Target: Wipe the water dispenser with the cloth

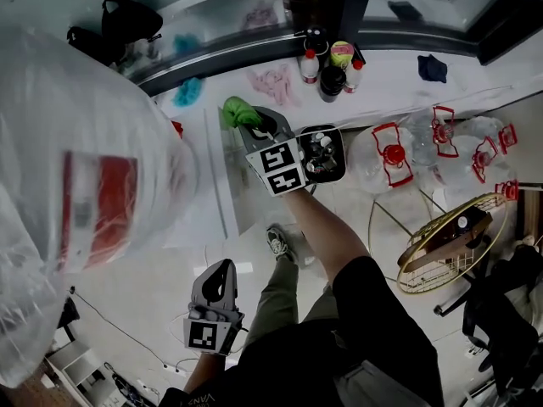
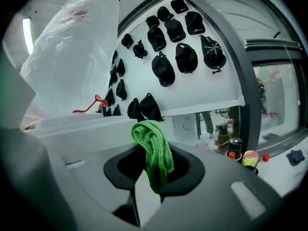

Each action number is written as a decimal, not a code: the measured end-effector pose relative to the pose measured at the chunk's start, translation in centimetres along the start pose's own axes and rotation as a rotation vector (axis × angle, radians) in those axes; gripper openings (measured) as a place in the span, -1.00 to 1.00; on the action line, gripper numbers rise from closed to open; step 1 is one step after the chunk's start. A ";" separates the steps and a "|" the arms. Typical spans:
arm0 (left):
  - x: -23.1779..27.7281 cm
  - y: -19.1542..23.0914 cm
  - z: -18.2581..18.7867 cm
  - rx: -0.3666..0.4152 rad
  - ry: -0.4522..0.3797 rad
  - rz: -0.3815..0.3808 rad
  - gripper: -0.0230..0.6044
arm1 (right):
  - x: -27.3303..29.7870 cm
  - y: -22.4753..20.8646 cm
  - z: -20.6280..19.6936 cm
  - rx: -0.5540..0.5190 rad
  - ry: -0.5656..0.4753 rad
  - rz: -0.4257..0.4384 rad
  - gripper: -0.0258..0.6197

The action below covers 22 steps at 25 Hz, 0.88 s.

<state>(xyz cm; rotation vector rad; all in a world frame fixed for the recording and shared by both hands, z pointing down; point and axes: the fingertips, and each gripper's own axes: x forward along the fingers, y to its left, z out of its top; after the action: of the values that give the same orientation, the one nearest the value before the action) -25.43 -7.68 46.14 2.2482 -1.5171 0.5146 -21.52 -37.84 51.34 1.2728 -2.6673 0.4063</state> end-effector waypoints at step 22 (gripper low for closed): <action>0.0 -3.6 -0.1 -0.035 -0.067 0.087 -0.92 | -18.4 12.1 -11.9 -0.045 0.110 0.289 -0.63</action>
<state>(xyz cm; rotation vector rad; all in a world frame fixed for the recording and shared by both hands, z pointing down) -22.11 -6.43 45.84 2.2010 -1.6506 0.4381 -19.14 -13.27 55.80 0.8272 -2.7526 0.4360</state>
